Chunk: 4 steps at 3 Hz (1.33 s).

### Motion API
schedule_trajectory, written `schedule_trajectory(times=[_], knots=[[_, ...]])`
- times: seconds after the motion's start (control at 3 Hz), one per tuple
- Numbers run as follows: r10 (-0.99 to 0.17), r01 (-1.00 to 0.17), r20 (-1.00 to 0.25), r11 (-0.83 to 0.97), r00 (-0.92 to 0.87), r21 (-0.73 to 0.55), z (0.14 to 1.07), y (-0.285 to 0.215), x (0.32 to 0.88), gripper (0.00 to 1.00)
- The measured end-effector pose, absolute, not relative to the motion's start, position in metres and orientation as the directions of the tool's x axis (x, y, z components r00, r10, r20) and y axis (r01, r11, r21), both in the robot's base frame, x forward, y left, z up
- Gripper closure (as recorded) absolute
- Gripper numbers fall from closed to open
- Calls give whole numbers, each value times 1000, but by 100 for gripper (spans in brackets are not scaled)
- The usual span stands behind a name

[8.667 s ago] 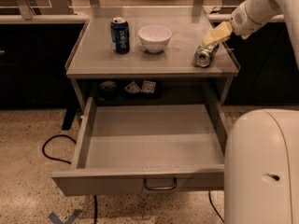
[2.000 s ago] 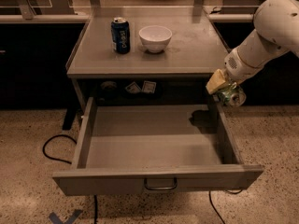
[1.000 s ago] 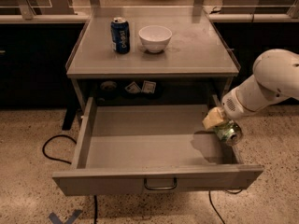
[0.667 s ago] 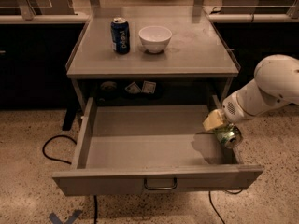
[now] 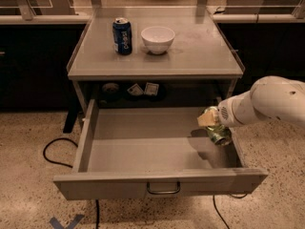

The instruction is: Place green can into top drawer

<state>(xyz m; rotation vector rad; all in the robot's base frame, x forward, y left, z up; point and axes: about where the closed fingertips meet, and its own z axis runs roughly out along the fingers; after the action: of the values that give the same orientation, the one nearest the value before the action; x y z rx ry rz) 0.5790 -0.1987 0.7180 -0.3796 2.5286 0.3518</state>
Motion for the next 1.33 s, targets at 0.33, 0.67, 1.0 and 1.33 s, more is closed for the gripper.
schedule_trajectory(times=[0.33,0.67,1.0,1.33], knots=[[-170,-333,-626,930,-761,153,732,-198,598,100],[-170,-334,-626,930,-761,153,731,-197,599,100],[-192,-349,-572,920,-797,177,698,-187,601,100],[-241,-381,-502,903,-831,197,658,-169,600,100]])
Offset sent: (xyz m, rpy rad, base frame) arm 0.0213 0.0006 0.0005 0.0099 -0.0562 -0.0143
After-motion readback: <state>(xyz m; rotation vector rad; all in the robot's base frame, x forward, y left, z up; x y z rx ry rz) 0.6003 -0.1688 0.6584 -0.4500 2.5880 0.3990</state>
